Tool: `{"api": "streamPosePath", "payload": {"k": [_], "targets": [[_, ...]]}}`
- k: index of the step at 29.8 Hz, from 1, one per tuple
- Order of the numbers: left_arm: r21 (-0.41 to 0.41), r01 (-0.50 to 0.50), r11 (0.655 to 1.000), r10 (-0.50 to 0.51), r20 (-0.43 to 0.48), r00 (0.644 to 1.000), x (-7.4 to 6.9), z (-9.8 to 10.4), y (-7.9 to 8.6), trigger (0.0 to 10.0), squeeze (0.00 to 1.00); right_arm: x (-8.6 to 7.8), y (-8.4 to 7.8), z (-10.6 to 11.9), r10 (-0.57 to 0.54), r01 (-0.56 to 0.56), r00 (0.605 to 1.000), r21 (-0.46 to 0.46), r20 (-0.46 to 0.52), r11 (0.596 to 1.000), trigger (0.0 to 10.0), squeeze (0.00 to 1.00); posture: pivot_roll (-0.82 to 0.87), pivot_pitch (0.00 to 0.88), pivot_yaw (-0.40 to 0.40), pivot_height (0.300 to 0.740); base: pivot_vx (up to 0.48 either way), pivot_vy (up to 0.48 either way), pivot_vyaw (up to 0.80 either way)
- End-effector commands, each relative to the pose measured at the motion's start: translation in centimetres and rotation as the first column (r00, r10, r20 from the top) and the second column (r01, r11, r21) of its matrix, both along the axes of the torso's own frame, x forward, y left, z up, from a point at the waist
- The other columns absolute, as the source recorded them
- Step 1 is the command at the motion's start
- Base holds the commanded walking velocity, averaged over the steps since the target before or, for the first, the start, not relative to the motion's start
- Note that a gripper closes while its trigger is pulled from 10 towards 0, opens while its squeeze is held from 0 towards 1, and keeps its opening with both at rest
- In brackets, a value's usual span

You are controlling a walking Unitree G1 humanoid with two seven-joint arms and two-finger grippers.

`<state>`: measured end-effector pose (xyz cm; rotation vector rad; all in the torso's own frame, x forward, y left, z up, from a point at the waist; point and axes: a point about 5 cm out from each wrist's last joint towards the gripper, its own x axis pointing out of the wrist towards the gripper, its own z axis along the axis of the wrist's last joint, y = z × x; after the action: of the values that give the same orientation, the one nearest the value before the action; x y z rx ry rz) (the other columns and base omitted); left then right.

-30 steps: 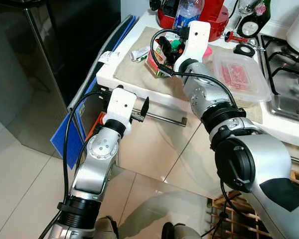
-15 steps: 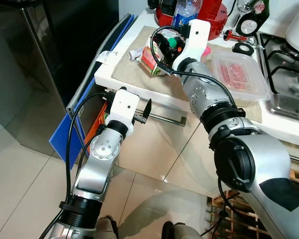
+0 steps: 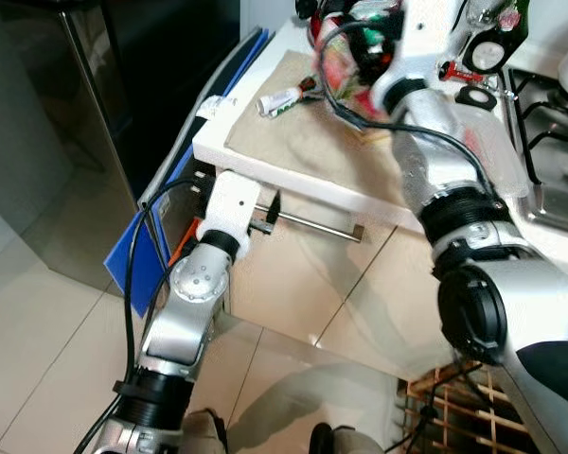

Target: Restocking fridge

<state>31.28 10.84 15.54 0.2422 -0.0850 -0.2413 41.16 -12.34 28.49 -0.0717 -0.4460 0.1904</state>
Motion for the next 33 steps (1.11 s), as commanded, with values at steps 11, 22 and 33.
{"api": "streamPosePath", "payload": {"k": [11,22,33], "targets": [[-0.099,-0.039,0.994,0.041,0.011,0.999,1.0,0.2,0.4,10.0,0.00,-4.6,-2.6,1.7,-0.076,0.102,0.953,-0.076,0.292,0.992,0.0,0.00,0.06,0.048,-0.093,0.740,0.000,0.000,0.00],[-0.093,-0.017,0.996,0.020,0.032,0.999,1.4,0.2,-0.7,10.0,0.00,-6.5,-2.5,3.2,-0.053,0.077,0.928,-0.049,0.368,0.996,0.0,0.00,0.06,0.024,-0.102,0.740,0.000,0.000,0.00],[-0.106,-0.006,0.994,0.003,-0.026,1.000,0.4,-1.4,-0.1,10.0,0.00,-8.2,-6.4,-0.6,-0.225,0.259,0.929,-0.083,0.293,0.962,0.0,0.00,0.05,0.030,-0.093,0.740,0.000,0.000,0.00]]}}
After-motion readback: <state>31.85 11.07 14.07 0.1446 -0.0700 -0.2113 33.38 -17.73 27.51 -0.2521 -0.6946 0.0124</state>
